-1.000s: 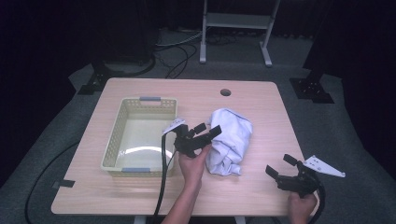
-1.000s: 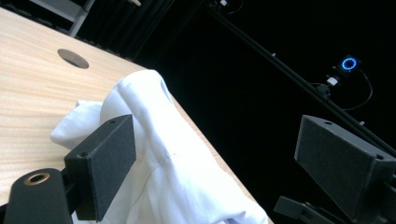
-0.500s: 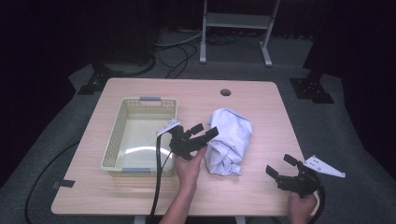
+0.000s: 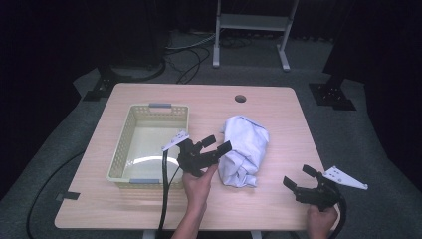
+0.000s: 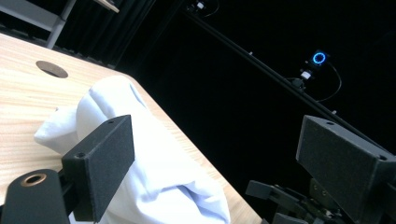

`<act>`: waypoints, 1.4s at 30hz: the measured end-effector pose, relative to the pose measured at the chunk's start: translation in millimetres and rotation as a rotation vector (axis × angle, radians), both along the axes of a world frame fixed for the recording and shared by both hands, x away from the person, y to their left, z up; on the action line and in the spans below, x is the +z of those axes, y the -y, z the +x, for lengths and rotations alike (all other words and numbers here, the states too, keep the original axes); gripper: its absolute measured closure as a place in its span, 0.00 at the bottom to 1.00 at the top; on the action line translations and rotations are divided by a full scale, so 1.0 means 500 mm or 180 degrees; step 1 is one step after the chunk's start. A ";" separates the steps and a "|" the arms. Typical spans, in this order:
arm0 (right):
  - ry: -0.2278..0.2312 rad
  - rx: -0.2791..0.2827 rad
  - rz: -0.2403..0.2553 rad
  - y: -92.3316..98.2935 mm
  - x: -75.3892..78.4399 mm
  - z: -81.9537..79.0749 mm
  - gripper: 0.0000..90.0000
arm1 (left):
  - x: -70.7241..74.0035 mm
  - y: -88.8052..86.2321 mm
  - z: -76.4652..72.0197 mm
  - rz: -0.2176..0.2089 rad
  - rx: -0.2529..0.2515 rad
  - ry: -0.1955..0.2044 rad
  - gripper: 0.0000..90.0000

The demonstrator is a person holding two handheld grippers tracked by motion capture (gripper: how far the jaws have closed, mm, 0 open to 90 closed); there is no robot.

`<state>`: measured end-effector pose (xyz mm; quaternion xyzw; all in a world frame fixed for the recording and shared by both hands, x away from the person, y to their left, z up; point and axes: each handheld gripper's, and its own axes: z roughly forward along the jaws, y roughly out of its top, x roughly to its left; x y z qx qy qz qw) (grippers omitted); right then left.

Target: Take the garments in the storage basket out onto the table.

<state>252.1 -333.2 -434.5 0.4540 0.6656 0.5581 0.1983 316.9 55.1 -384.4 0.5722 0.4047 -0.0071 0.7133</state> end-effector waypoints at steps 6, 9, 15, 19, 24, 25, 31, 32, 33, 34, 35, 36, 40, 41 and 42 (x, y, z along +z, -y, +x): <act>-0.0002 -0.0002 -0.0004 0.000 0.000 0.000 0.01 | 0.003 -0.007 -0.014 0.0016 0.0000 0.0033 0.13; -0.0004 -0.0008 -0.0009 -0.001 0.000 0.000 0.01 | 0.006 -0.011 -0.027 0.0082 0.0005 0.0087 0.13; -0.0009 -0.0005 -0.0013 -0.001 0.000 0.001 0.01 | 0.011 -0.017 -0.042 0.0089 0.0026 0.0137 0.13; -0.0010 -0.0007 -0.0009 0.000 0.000 0.001 0.01 | 0.012 -0.022 -0.052 0.0136 0.0049 0.0183 0.13; -0.0009 -0.0008 -0.0012 -0.001 0.000 0.000 0.01 | 0.013 -0.030 -0.064 0.0172 0.0062 0.0218 0.13; -0.0007 -0.0008 -0.0012 -0.001 0.000 0.000 0.01 | 0.014 -0.031 -0.068 0.0178 0.0066 0.0227 0.13; -0.0007 -0.0007 -0.0017 -0.002 0.000 0.000 0.01 | 0.015 -0.042 -0.084 0.0183 0.0112 0.0260 0.13; -0.0006 -0.0011 -0.0018 -0.002 0.000 0.000 0.01 | 0.015 -0.044 -0.087 0.0191 0.0130 0.0273 0.13; -0.0002 -0.0016 -0.0019 -0.001 0.000 0.000 0.01 | 0.016 -0.046 -0.090 0.0201 0.0151 0.0289 0.13; -0.0002 -0.0017 -0.0018 -0.001 0.000 -0.001 0.01 | 0.016 -0.048 -0.093 0.0192 0.0165 0.0293 0.13; -0.0004 -0.0016 -0.0019 -0.001 0.000 0.000 0.01 | 0.016 -0.051 -0.095 0.0194 0.0157 0.0297 0.13; -0.0005 -0.0015 -0.0020 -0.002 0.000 0.000 0.01 | 0.017 -0.053 -0.098 0.0179 0.0170 0.0298 0.13; -0.0005 -0.0018 -0.0028 -0.002 0.000 0.000 0.01 | 0.019 -0.066 -0.112 0.0177 0.0250 0.0344 0.13; -0.0005 -0.0018 -0.0028 -0.002 0.000 0.000 0.01 | 0.019 -0.066 -0.112 0.0177 0.0250 0.0344 0.13; -0.0006 -0.0019 -0.0027 -0.002 0.000 0.000 0.01 | 0.020 -0.069 -0.115 0.0188 0.0265 0.0347 0.13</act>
